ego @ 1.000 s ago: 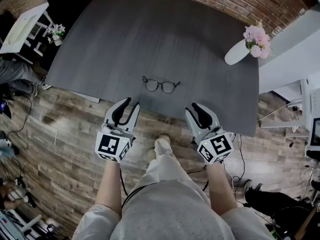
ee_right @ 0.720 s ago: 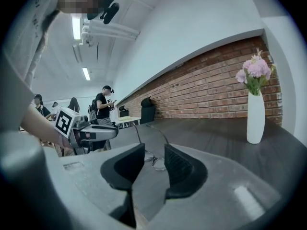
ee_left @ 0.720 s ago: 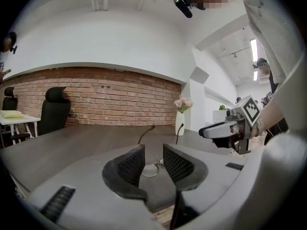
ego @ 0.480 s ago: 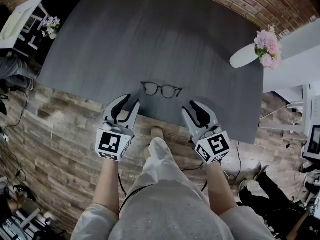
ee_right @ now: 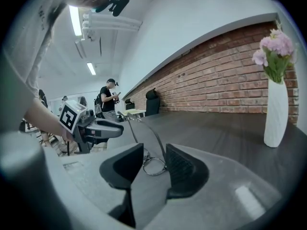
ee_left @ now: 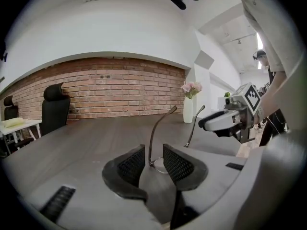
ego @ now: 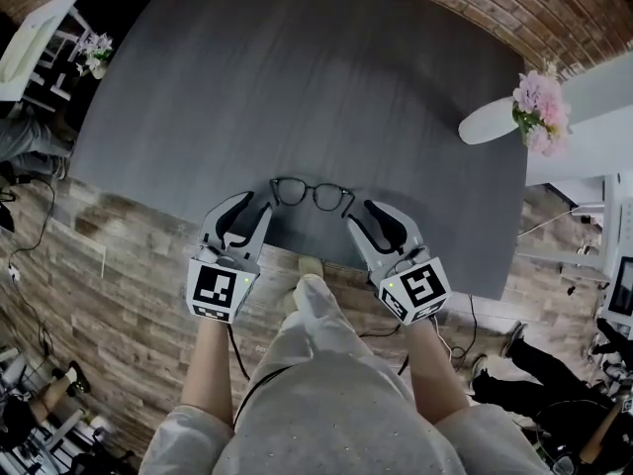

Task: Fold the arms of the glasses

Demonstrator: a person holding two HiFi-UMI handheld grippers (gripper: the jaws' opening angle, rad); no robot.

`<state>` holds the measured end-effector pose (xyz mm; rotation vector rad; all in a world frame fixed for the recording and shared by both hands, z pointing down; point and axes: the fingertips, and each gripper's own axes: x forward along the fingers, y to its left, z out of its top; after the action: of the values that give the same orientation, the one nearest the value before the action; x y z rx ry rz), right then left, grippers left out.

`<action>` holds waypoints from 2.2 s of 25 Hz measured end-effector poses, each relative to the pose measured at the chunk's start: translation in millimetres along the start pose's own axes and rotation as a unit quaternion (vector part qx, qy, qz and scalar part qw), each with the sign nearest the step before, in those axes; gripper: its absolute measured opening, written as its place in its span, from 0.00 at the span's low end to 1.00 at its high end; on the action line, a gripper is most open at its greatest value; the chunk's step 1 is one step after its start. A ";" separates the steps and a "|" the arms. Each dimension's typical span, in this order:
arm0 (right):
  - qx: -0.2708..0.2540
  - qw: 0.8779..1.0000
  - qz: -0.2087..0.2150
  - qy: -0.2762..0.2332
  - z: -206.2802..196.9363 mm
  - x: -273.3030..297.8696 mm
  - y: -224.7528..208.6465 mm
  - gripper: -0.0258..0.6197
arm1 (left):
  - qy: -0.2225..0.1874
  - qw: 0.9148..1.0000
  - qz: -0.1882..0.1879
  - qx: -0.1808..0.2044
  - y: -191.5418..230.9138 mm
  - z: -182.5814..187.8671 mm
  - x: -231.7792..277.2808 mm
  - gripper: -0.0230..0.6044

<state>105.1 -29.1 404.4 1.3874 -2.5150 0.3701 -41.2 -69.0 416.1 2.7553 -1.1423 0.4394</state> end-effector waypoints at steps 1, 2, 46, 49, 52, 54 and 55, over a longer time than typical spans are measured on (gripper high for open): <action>-0.004 1.000 0.004 0.003 -0.4 2.2 -2.0 0.25 | 0.004 1.000 -0.001 0.006 0.3 -0.4 3.9 0.22; -0.007 1.000 0.007 0.006 -0.8 4.4 -4.2 0.25 | 0.007 1.000 -0.002 0.010 0.6 -0.9 7.6 0.22; -0.099 0.992 0.007 0.074 -13.6 61.3 -4.9 0.07 | 0.026 0.997 -0.077 -0.001 17.4 -24.9 45.7 0.22; -0.133 0.987 0.008 0.090 -14.1 65.2 -1.7 0.07 | 0.027 0.997 -0.076 -0.005 19.9 -27.1 43.9 0.22; -0.168 0.980 0.010 0.105 -14.4 70.6 1.2 0.07 | 0.027 0.997 -0.076 -0.007 22.2 -28.4 41.6 0.22; -0.187 0.976 0.010 0.112 -14.4 74.3 2.3 0.07 | 0.027 0.997 -0.078 -0.008 23.0 -29.6 39.9 0.22; -0.195 0.974 0.010 0.116 -14.6 76.2 2.5 0.07 | 0.027 0.997 -0.078 -0.008 23.5 -30.3 39.1 0.22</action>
<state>64.8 -83.0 443.1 1.0988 -2.2566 0.0309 -38.1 -105.0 457.2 2.7736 -0.9056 0.4790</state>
